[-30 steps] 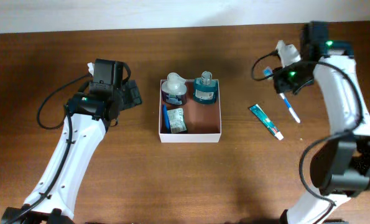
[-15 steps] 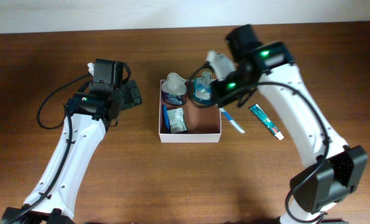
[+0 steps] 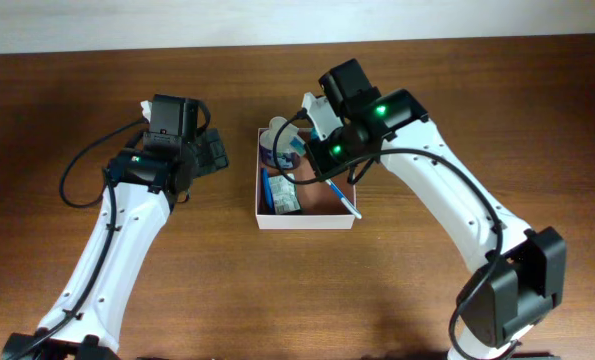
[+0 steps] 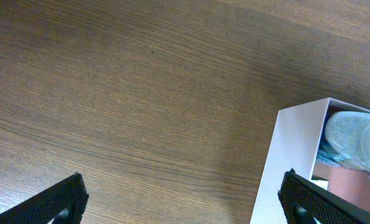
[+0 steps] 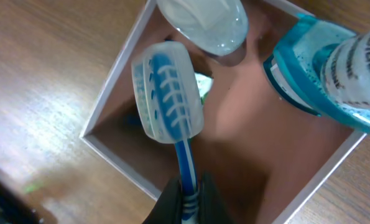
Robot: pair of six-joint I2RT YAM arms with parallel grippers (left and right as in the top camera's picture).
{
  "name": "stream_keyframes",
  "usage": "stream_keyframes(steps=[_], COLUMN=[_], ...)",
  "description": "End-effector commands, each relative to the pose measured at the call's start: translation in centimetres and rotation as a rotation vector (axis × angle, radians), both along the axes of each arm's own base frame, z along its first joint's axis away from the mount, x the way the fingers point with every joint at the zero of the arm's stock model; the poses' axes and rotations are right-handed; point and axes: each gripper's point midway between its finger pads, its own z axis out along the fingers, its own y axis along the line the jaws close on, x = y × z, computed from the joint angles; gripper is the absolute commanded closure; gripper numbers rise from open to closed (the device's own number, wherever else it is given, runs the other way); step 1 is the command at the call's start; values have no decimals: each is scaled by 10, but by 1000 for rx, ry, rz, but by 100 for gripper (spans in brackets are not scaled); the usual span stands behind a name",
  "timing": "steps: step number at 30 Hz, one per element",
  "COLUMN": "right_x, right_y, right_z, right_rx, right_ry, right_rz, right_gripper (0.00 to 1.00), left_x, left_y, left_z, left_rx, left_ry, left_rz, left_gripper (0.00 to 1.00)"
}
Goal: Pack container
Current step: 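Lift the blue toothbrush with the right gripper and place it in the box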
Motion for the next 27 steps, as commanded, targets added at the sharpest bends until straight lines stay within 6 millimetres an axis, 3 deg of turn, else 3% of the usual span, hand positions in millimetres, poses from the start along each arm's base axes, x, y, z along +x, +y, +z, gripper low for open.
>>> stream_keyframes(steps=[1, 13, 27], right_x=[0, 12, 28], right_y=[0, 6, 11], right_z=[-22, -58, -64], right_rx=[-20, 18, 31], right_ry=[21, -35, -95], right_rz=[-14, -37, -36], right_gripper=[96, 96, 96], left_x=[1, 1, 1], left_y=[4, 4, 4], left_z=[-1, -1, -1], left_rx=[10, 10, 10], left_ry=[3, 3, 3], left_rz=[13, 13, 13], left_gripper=[1, 1, 1])
